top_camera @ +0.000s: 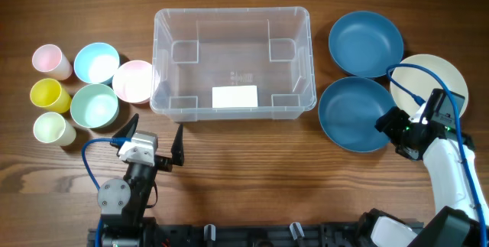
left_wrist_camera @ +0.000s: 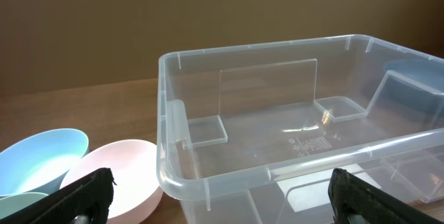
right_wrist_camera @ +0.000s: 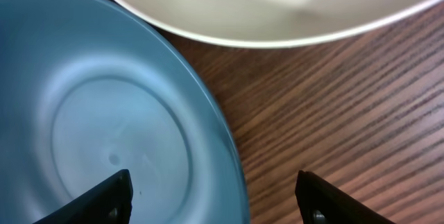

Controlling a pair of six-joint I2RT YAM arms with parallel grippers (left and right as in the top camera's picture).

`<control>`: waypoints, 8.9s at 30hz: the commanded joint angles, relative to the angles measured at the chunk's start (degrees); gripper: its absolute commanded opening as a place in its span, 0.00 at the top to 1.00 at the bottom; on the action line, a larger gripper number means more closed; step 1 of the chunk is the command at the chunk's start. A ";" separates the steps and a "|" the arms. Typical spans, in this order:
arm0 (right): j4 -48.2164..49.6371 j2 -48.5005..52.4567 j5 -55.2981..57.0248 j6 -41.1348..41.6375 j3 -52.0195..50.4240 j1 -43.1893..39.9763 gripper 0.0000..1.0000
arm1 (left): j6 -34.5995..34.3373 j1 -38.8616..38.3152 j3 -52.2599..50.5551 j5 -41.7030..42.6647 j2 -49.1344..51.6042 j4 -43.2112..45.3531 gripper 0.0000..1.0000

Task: Pack container
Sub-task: 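Reach the right gripper to the lower dark blue bowl and grasp its rim, then lift the dark blue bowl and lower it into the clear container, then release the bowl and move the right gripper to the cream bowl rim, then lift the cream bowl and place it into the container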

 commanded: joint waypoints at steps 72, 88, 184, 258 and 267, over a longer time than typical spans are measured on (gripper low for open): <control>-16.31 -27.23 -7.04 -6.40 23.65 -0.11 0.96 | 0.68 0.37 -0.57 0.09 -0.31 0.20 0.00; -8.57 -1.88 3.08 -15.52 43.10 36.76 0.96 | 0.68 0.37 -0.57 0.11 -0.31 0.20 0.00; -7.76 22.97 3.41 4.15 21.57 -16.41 0.27 | 0.68 0.37 -0.57 0.11 -0.31 0.20 0.00; -0.04 19.93 12.00 -5.88 45.20 46.88 0.96 | 0.68 0.37 -0.57 0.11 -0.31 0.20 0.00; 0.96 28.83 10.51 -6.36 45.20 47.47 0.96 | 0.68 0.37 -0.57 0.11 -0.31 0.20 0.00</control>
